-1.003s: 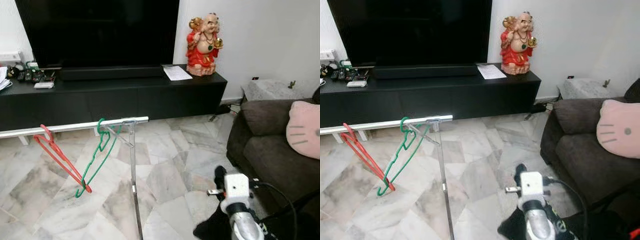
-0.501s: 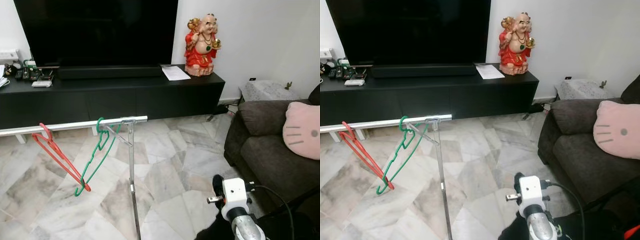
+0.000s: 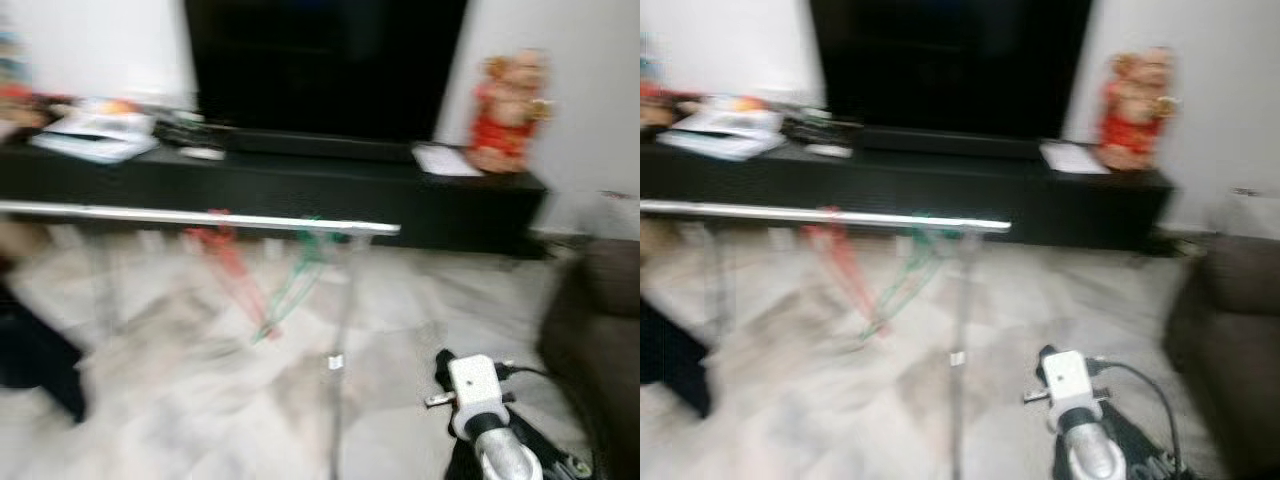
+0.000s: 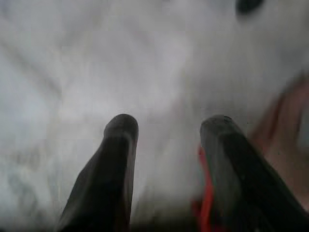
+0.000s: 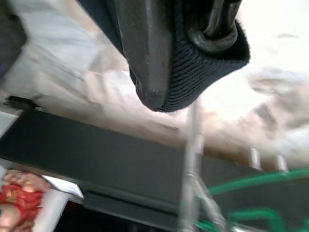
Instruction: Hang hanger
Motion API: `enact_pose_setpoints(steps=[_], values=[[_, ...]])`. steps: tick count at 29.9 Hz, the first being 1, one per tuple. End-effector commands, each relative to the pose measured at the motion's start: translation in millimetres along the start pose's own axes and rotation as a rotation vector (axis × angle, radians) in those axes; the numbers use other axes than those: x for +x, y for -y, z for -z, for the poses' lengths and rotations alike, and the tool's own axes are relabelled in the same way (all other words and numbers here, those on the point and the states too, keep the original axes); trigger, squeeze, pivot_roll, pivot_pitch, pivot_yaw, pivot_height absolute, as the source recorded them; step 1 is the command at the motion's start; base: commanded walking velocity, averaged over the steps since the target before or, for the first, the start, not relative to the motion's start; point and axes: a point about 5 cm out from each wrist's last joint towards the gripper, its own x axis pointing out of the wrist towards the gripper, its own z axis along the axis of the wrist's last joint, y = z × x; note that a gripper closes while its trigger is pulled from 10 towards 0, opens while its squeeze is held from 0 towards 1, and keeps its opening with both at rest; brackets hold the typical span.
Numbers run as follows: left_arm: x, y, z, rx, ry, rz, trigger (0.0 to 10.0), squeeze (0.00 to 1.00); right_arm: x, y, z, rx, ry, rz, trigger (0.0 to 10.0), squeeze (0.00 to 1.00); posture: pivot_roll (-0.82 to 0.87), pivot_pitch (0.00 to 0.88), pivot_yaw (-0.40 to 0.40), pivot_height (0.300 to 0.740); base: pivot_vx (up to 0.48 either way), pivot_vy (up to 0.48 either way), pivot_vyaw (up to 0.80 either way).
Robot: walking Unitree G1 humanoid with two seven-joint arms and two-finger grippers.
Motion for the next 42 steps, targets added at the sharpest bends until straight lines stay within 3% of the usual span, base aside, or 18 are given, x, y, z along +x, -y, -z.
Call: enact_pose_setpoints(steps=[1, 2, 3, 5, 9, 12, 25, 30, 31, 32, 33, 35, 36, 37, 38, 39, 40, 42], values=[[3.7, -8.5, -13.7, 0.037, 0.060, -0.031, 10.0, 0.00, 1.0, 5.2, -1.9, 0.006, 0.007, 0.012, 10.0, 0.00, 0.05, 0.000, -0.056, 0.740, -0.240, 0.262, 0.00], [9.6, -15.2, -29.1, 0.036, 0.093, -0.038, 10.0, 0.00, 1.3, 5.3, -1.5, 0.005, 0.004, 0.015, 10.0, 0.00, 0.05, 0.000, -0.055, 0.740, 0.000, 0.255, 0.00], [19.6, -28.2, -61.0, 0.031, 0.151, -0.048, 10.0, 0.00, 1.6, 5.6, -0.6, 0.005, -0.003, 0.021, 10.0, 0.00, 0.05, 0.000, -0.054, 0.740, -0.240, 0.251, 0.00], [23.3, -34.1, -76.2, 0.031, 0.175, -0.053, 10.0, 0.00, 1.8, 6.5, 1.0, 0.002, -0.016, 0.033, 10.0, 0.00, 0.05, 0.000, -0.053, 0.740, -0.242, 0.249, 0.00], [24.8, -37.3, -82.5, 0.066, 0.179, -0.064, 10.0, 0.00, 3.0, 8.5, 0.8, 0.042, -0.016, 0.062, 10.0, 0.00, 0.05, 0.000, -0.048, 0.740, -0.061, 0.062, 0.00], [24.6, -38.6, -84.5, 0.041, 0.195, -0.072, 10.0, 0.00, 5.2, 10.6, -0.5, 0.078, -0.016, 0.082, 10.0, 0.00, 0.07, 0.000, -0.051, 0.740, 0.000, 0.000, 0.00], [26.4, -44.4, -94.8, 0.043, 0.210, -0.124, 10.0, 0.00, 10.8, 8.9, 2.3, 0.089, -0.042, 0.063, 10.0, 0.00, 0.08, 0.000, -0.054, 0.740, 0.000, 0.000, 0.00], [25.5, -62.3, -101.8, 0.109, 0.194, -0.286, 10.0, 0.00, 12.0, 7.3, 4.2, 0.090, -0.055, 0.063, 10.0, 0.00, 0.09, 0.000, -0.055, 0.740, 0.000, 0.000, 0.00], [24.2, -69.4, -101.9, 0.111, 0.182, -0.344, 10.0, 0.00, 12.2, 7.4, 4.8, 0.089, -0.059, 0.064, 10.0, 0.00, 0.09, 0.000, -0.055, 0.740, 0.000, 0.000, 0.00], [18.2, -90.9, -102.7, 0.056, 0.177, -0.503, 10.0, 0.00, 11.9, 8.0, 6.2, 0.087, -0.066, 0.066, 10.0, 0.00, 0.09, 0.000, -0.056, 0.740, 0.000, 0.000, 0.00], [15.6, -98.2, -104.4, 0.038, 0.188, -0.551, 10.0, 0.00, 11.7, 8.5, 7.0, 0.085, -0.069, 0.067, 10.0, 0.00, 0.09, 0.000, -0.056, 0.740, 0.000, 0.000, 0.00], [13.9, -121.4, -157.3, 0.053, 0.303, -0.607, 10.0, 0.00, 11.2, 9.4, 8.6, 0.082, -0.075, 0.070, 10.0, 0.00, 0.09, 0.000, -0.055, 0.740, 0.000, 0.000, 0.00], [8.2, -134.1, -199.7, 0.063, 0.409, -0.632, 10.0, 0.00, 11.0, 10.3, 9.8, 0.081, -0.080, 0.073, 10.0, 0.00, 0.09, 0.000, -0.054, 0.740, 0.000, 0.000, 0.00], [8.2, -134.1, -199.7, 0.063, 0.409, -0.632, 10.0, 0.00, 11.0, 10.3, 9.8, 0.081, -0.080, 0.073, 10.0, 0.00, 0.09, 0.000, -0.054, 0.740, 0.000, 0.000, 0.00], [1.7, -141.8, -231.2, 0.064, 0.485, -0.645, 10.0, 0.00, 10.8, 11.0, 11.0, 0.079, -0.086, 0.076, 10.0, 0.00, 0.10, 0.000, -0.053, 0.740, 0.000, 0.000, 0.00], [1.7, -141.8, -231.2, 0.064, 0.485, -0.645, 10.0, 0.00, 10.8, 11.0, 11.0, 0.079, -0.086, 0.076, 10.0, 0.00, 0.10, 0.000, -0.053, 0.740, 0.000, 0.000, 0.00], [-6.1, -145.1, -261.3, 0.030, 0.585, -0.614, 10.0, 0.00, 10.6, 11.6, 12.0, 0.079, -0.090, 0.079, 10.0, 0.00, 0.10, 0.000, -0.054, 0.740, 0.000, 0.000, 0.00], [-10.2, -135.5, -278.3, 0.045, 0.710, -0.515, 10.0, 0.00, 10.8, 11.6, 12.7, 0.081, -0.095, 0.081, 10.0, 0.00, 0.10, 0.000, -0.053, 0.740, 0.000, 0.000, 0.00]])
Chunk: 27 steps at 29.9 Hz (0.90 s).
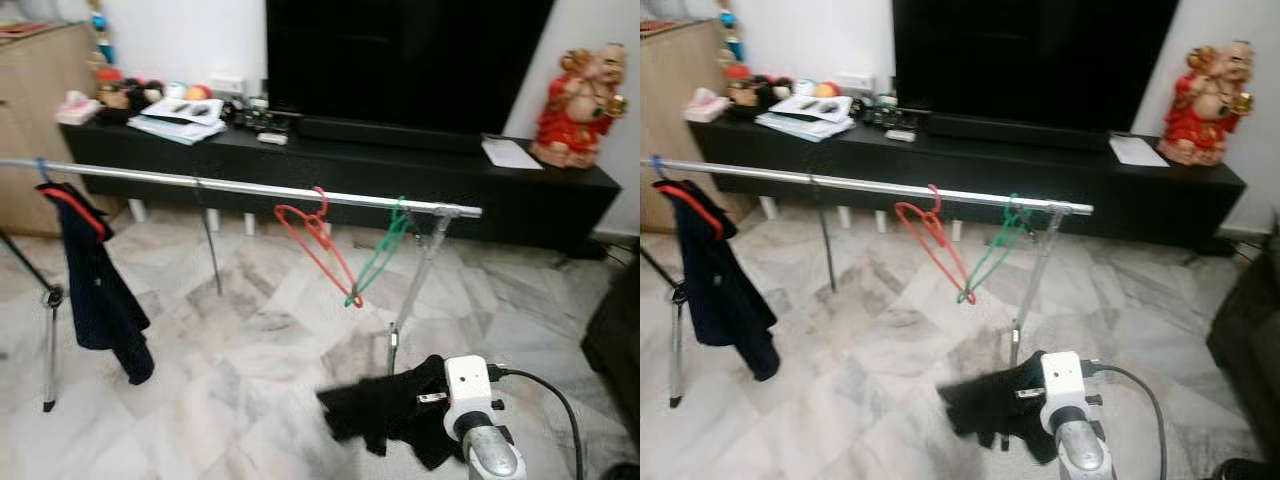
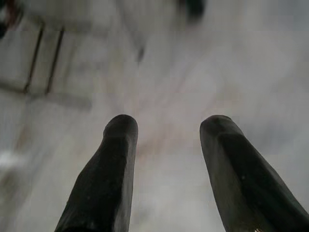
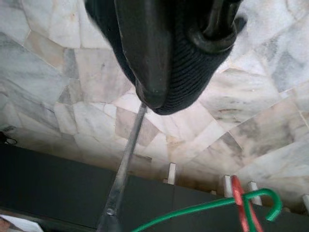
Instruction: Hang hanger
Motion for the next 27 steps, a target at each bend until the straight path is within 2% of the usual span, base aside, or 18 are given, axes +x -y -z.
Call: enact_pose_setpoints(steps=[1, 4, 6, 10, 12, 14, 18, 19, 20, 23, 27], values=[[-7.1, 9.0, 9.4, -0.029, -0.004, 0.068, 10.0, 0.00, 1.3, 7.6, -3.1, 0.003, 0.014, 0.028, 10.0, 0.00, 0.10, 0.000, -0.053, 0.740, 0.000, 0.000, 0.00], [-14.4, 33.5, -0.4, -0.057, 0.102, 0.219, 10.0, 0.00, 1.4, 8.0, 0.2, 0.006, 0.000, 0.034, 10.0, 0.00, 0.10, 0.000, -0.048, 0.740, 0.000, 0.000, 0.00], [-18.6, 43.8, -7.8, -0.118, 0.160, 0.281, 10.0, 0.00, -0.6, 10.9, 6.9, 0.024, -0.027, 0.061, 10.0, 0.00, 0.11, 0.000, -0.039, 0.740, 0.000, 0.000, 0.00], [-19.0, 45.2, -17.3, -0.133, 0.217, 0.310, 10.0, 0.00, -2.4, 12.6, 12.4, 0.052, -0.050, 0.093, 10.0, 0.00, 0.12, 0.000, -0.028, 0.740, 0.000, 0.000, 0.00], [-17.4, 44.3, -45.7, -0.174, 0.347, 0.325, 10.0, 0.00, -5.2, 12.2, 20.7, 0.127, -0.082, 0.138, 10.0, 0.00, 0.13, 0.000, -0.011, 0.740, 0.000, 0.000, 0.00], [-17.5, 44.1, -64.4, -0.172, 0.426, 0.335, 10.0, 0.00, -6.7, 9.8, 24.4, 0.159, -0.096, 0.148, 10.0, 0.00, 0.12, 0.000, -0.002, 0.740, 0.000, 0.000, 0.00], [-21.4, 45.3, -94.6, -0.188, 0.541, 0.363, 10.0, 0.00, -9.0, 7.1, 29.9, 0.195, -0.114, 0.159, 10.0, 0.00, 0.11, 0.000, 0.007, 0.740, 0.000, 0.000, 0.00], [-21.4, 45.3, -94.6, -0.188, 0.541, 0.363, 10.0, 0.00, -9.0, 7.1, 29.9, 0.195, -0.114, 0.159, 10.0, 0.00, 0.11, 0.000, 0.007, 0.740, 0.000, 0.000, 0.00], [-25.6, 47.9, -106.9, -0.194, 0.590, 0.391, 10.0, 0.00, -9.8, 6.6, 31.3, 0.206, -0.115, 0.162, 10.0, 0.00, 0.11, 0.000, 0.010, 0.740, 0.000, 0.000, 0.00], [-33.8, 50.3, -115.5, -0.201, 0.627, 0.431, 10.0, 0.00, -10.8, 7.5, 32.0, 0.224, -0.108, 0.174, 10.0, 0.00, 0.11, 0.000, 0.010, 0.740, 0.000, 0.000, 0.00], [-46.0, 45.7, -113.1, -0.231, 0.630, 0.435, 10.0, 0.00, -12.5, 14.5, 28.2, 0.292, -0.054, 0.222, 10.0, 0.00, 0.11, 0.000, 0.000, 0.740, 0.000, 0.000, 0.00]])
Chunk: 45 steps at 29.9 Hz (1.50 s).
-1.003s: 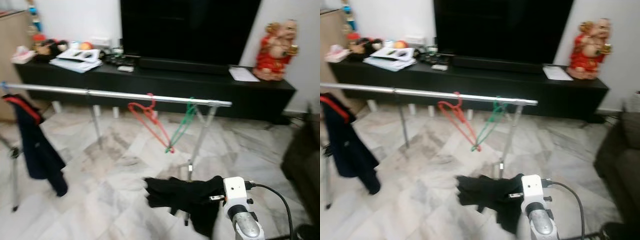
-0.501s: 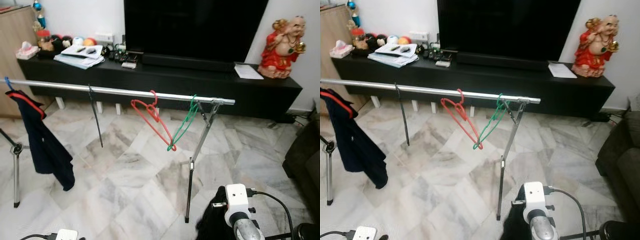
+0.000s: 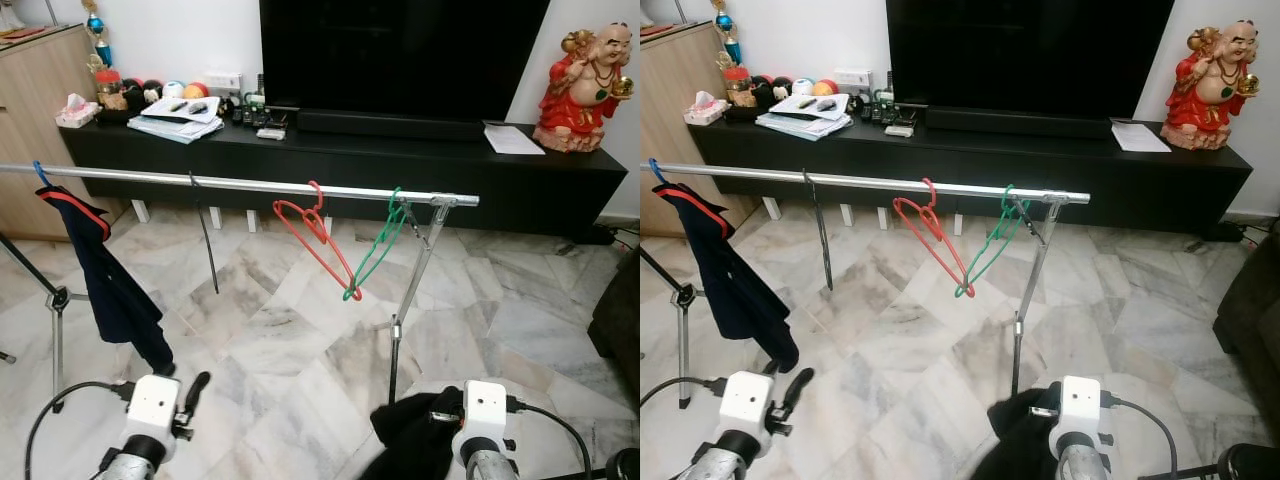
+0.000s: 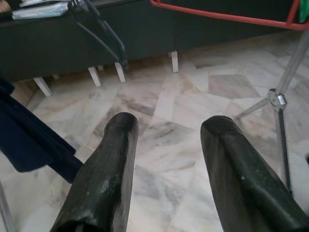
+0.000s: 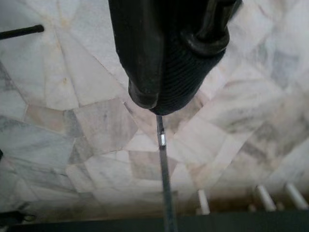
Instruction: Hang hanger
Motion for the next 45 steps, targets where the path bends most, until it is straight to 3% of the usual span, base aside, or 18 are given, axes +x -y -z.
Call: enact_pose_setpoints(steps=[1, 9, 18, 24, 45], values=[[-7.3, -2.2, 0.4, -0.028, -0.014, -0.021, 10.0, 0.00, -0.1, 5.1, -9.8, 0.076, 0.076, 0.037, 10.0, 0.00, 0.11, 0.000, -0.004, 0.740, 0.000, 0.000, 0.00], [-9.9, -1.9, -4.3, -0.035, -0.019, -0.039, 10.0, 0.00, -1.6, 1.8, -17.0, 0.105, 0.144, 0.013, 10.0, 0.00, 0.11, 0.000, -0.017, 0.740, 0.000, 0.000, 0.00], [7.3, 10.6, -15.1, -0.004, 0.008, 0.031, 10.0, 0.00, -7.5, 4.4, -12.7, 0.115, 0.162, 0.027, 10.0, 0.00, 0.09, 0.000, -0.004, 0.740, 0.000, 0.000, 0.00], [8.3, 12.2, -10.8, 0.004, -0.020, 0.049, 10.0, 0.00, -8.8, 7.8, -14.2, 0.117, 0.180, 0.038, 10.0, 0.00, 0.08, 0.000, 0.011, 0.740, 0.000, 0.000, 0.00], [7.9, 11.0, -2.1, 0.011, -0.049, 0.053, 10.0, 0.00, -7.0, 0.9, -12.4, 0.107, 0.159, 0.022, 10.0, 0.00, 0.09, 0.000, 0.015, 0.740, 0.000, 0.307, 0.00]])
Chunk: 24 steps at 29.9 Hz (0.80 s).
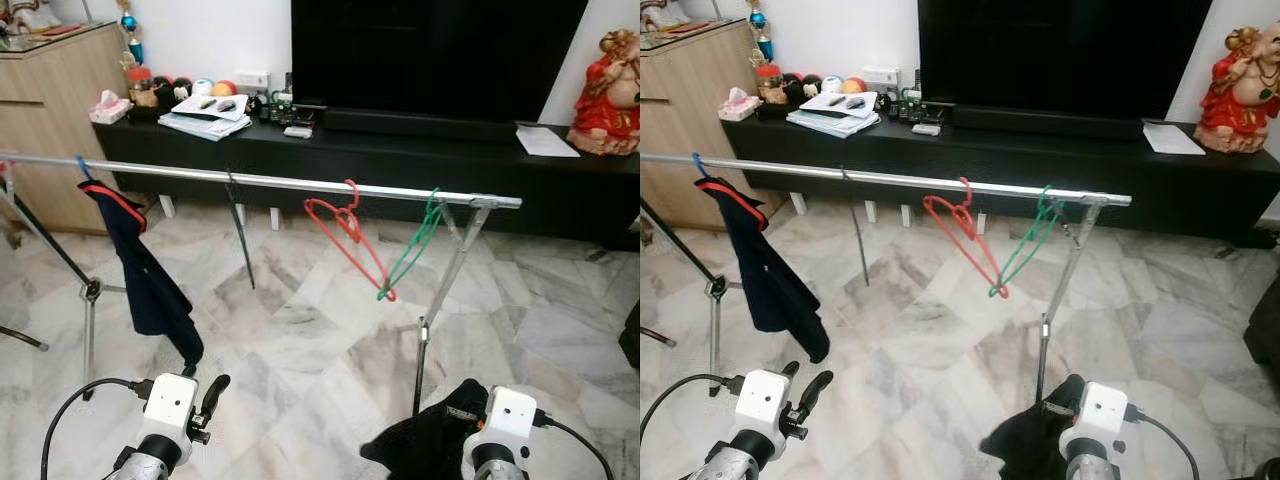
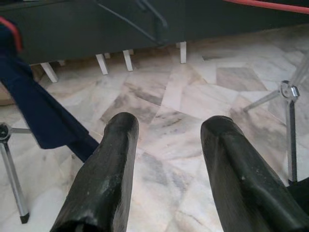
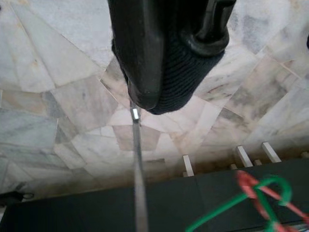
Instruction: Hang hanger
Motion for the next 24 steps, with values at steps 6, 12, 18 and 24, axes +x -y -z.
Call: enact_pose_setpoints(steps=[6, 12, 18, 24], values=[[2.5, -3.3, 1.9, 0.014, -0.013, -0.002, 10.0, 0.00, 7.3, -7.6, -7.4, 0.000, 0.013, -0.016, 10.0, 0.00, 0.10, 0.000, 0.018, 0.740, 0.000, 0.309, 0.00], [7.1, -6.4, -1.0, 0.011, -0.006, -0.006, 10.0, 0.00, 11.9, -10.3, -12.6, 0.010, 0.024, -0.011, 10.0, 0.00, 0.09, 0.000, 0.033, 0.740, 0.000, 0.308, 0.00], [11.1, -12.8, -5.6, 0.016, 0.005, -0.009, 10.0, 0.00, 12.5, -15.4, -11.0, 0.017, 0.015, -0.009, 10.0, 0.00, 0.10, 0.000, 0.051, 0.740, 0.000, 0.309, 0.00], [11.9, -19.7, -8.0, 0.027, 0.009, -0.010, 10.0, 0.00, 13.8, -23.9, -9.2, 0.029, 0.002, -0.013, 10.0, 0.00, 0.10, 0.000, 0.070, 0.740, 0.000, 0.271, 0.00]])
